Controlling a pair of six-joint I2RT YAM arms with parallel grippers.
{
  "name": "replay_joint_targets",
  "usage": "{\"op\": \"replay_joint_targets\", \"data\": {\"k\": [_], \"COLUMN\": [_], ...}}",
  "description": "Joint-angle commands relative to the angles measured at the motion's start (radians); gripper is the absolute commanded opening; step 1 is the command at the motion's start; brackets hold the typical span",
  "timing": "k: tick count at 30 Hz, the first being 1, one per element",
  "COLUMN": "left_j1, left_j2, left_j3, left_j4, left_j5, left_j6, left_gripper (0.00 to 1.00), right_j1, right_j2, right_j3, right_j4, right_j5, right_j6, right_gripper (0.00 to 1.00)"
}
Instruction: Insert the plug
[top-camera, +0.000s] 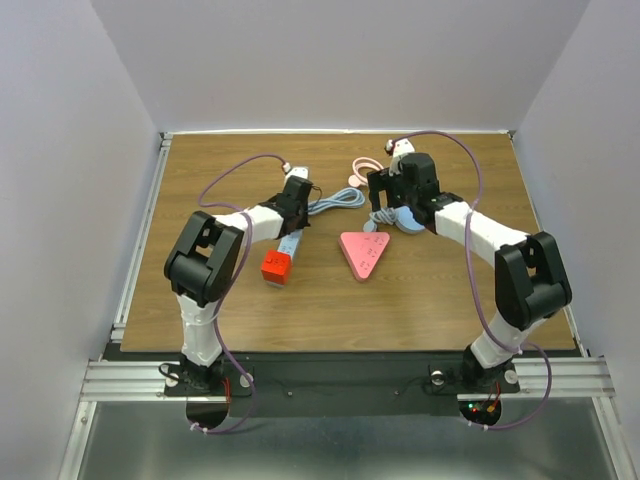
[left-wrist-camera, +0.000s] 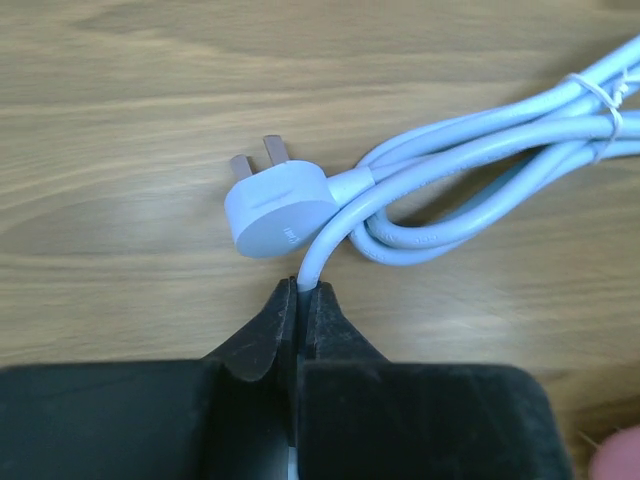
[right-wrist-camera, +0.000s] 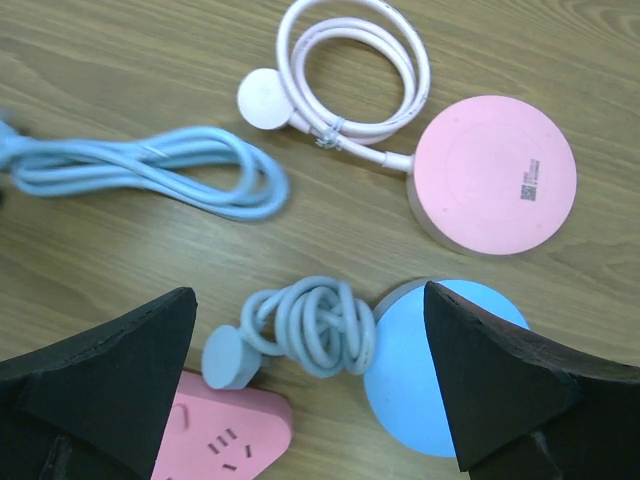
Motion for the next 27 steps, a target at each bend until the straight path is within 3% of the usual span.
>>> {"op": "replay_joint_targets", "data": {"k": [1, 10, 12, 13, 14, 15, 18, 21, 27], "left_j1": [0.105, 0.191, 0.191, 0.191, 0.190, 0.185, 0.167, 0.145, 0.015], "left_j2": [-0.080, -0.090, -0.105, -0.116, -0.125, -0.146, -0.182, -0.214, -0.274], "left_j3": [-0.039, -0.005, -0.004, -0.008, -0.011, -0.019, -0.022, -0.023, -0.025], "left_j4": [-0.065, -0.063, -0.063, -0.062, -0.050, -0.045, -0.039, -0.037, -0.016], "left_j5": [-0.090, -0.096, -0.096, -0.093, -0.087, -0.088, -0.098, -0.104, -0.107], "left_j6": [-0.035, -0.068, -0.078, -0.087, -0.091, -0.094, -0.093, -0.101, -0.099], "left_gripper": [0.00, 0.00, 0.15, 0.32, 0.42, 0.60, 0.76, 0.83, 0.84], "right_j1": [-0.026, -0.059, -0.058, -0.059, -0.058, -0.058, -0.059, -0.058, -0.050], "right_j2": [0.045, 0.082, 0.088, 0.091, 0.096, 0.105, 0.119, 0.128, 0.158], "right_j3": [0.055, 0.041, 0.036, 0.035, 0.035, 0.033, 0.027, 0.016, 0.005], "right_j4": [-0.012, -0.056, -0.056, -0.056, -0.056, -0.056, -0.056, -0.056, -0.058], "right_j5": [-0.049, -0.156, -0.185, -0.201, -0.224, -0.231, -0.236, -0.238, -0.195], "right_j6": [-0.034, 0.029, 0.037, 0.040, 0.050, 0.056, 0.069, 0.073, 0.080], "right_gripper": [1.00, 0.99, 0.99, 0.99, 0.98, 0.97, 0.96, 0.96, 0.95]}}
